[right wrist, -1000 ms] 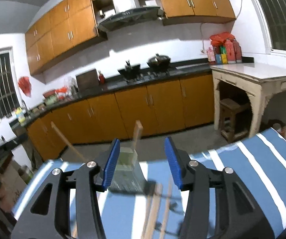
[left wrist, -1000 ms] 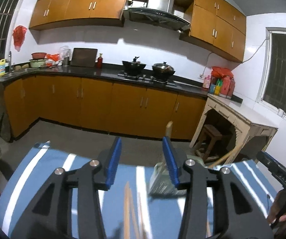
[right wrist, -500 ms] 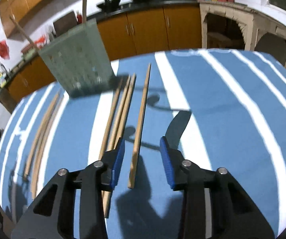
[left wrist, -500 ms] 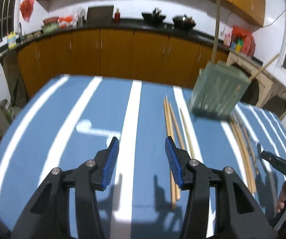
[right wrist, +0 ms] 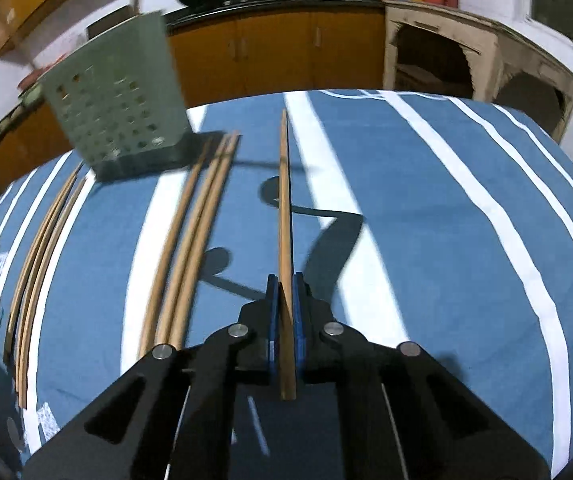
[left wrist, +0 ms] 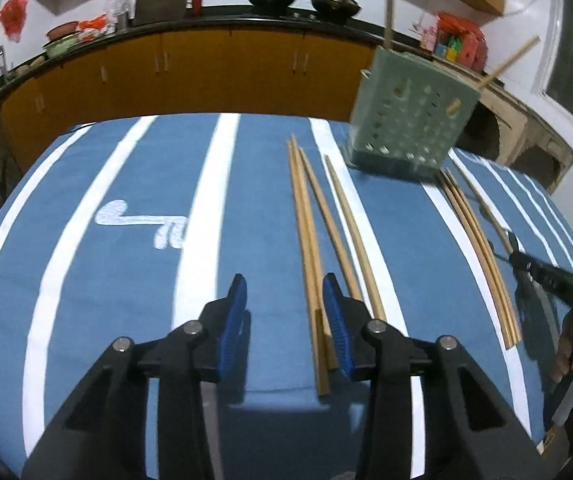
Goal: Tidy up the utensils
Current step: 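Grasp a chopstick with the right gripper while the left gripper grasps another, then lift both held chopsticks and carry them over the green holder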
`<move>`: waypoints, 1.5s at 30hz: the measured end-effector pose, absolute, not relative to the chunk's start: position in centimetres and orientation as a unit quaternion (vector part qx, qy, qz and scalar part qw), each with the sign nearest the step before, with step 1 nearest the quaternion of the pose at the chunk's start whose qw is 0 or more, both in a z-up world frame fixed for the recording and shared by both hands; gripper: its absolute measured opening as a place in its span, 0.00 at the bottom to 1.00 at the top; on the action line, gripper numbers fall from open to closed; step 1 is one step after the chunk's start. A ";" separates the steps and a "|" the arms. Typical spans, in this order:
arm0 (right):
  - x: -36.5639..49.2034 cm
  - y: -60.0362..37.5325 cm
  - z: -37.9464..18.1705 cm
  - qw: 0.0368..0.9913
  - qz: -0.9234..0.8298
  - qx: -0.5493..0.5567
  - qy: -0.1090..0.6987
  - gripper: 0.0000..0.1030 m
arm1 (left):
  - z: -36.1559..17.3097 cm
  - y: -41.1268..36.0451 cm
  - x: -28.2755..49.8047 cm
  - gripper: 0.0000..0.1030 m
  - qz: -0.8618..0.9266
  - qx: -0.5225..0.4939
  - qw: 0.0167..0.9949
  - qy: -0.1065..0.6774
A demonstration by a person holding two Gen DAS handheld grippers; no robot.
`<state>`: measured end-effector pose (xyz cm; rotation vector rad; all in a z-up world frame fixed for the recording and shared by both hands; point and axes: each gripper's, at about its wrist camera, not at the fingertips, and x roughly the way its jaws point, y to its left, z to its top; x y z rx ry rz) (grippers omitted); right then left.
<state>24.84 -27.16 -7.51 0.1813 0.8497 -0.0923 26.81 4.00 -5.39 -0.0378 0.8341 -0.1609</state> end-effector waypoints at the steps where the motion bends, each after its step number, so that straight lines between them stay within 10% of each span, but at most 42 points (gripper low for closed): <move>1: 24.9 -27.4 -7.6 0.905 -0.044 0.092 0.412 0.07 | -5.6 3.8 26.9 0.32 -0.081 -0.016 0.910 0.407; 45: 23.7 -27.8 -7.6 0.905 -0.021 0.104 0.412 0.08 | -7.9 5.9 28.5 0.11 -0.068 -0.034 0.895 0.439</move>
